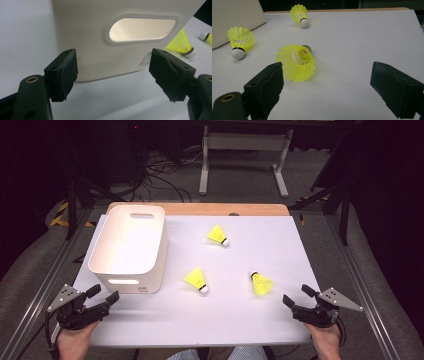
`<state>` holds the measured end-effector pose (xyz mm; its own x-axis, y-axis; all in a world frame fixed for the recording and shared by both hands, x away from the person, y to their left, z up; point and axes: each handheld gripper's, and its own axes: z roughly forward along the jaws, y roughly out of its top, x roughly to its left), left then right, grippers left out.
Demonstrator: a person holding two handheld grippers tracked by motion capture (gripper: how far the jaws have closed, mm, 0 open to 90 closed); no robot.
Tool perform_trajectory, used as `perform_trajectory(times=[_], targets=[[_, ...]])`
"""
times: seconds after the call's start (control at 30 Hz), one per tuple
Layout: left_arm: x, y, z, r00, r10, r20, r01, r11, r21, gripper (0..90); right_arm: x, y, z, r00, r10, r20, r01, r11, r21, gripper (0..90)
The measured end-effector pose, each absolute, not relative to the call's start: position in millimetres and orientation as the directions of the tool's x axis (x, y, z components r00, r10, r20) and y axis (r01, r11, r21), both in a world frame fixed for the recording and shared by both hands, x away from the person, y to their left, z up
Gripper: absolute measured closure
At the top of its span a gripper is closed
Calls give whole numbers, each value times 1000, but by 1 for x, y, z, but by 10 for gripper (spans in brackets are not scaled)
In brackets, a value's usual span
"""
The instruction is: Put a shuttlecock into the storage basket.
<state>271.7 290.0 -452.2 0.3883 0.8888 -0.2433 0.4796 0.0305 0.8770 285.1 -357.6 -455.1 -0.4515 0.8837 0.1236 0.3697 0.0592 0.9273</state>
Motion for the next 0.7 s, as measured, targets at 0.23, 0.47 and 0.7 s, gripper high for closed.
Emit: perform_trajectory(times=[0.23, 0.47, 0.7], targets=[[271, 291, -453, 385, 889, -249, 490, 32, 871, 239, 286, -357, -455, -448, 886, 122, 378, 64, 924, 120], [270, 291, -452, 370, 896, -244, 492, 34, 870, 240, 286, -357, -456, -450, 885, 121, 381, 68, 922, 120], [268, 295, -450, 342, 909, -240, 489, 46, 871, 240, 287, -356, -457, -455, 882, 121, 391, 76, 917, 120]])
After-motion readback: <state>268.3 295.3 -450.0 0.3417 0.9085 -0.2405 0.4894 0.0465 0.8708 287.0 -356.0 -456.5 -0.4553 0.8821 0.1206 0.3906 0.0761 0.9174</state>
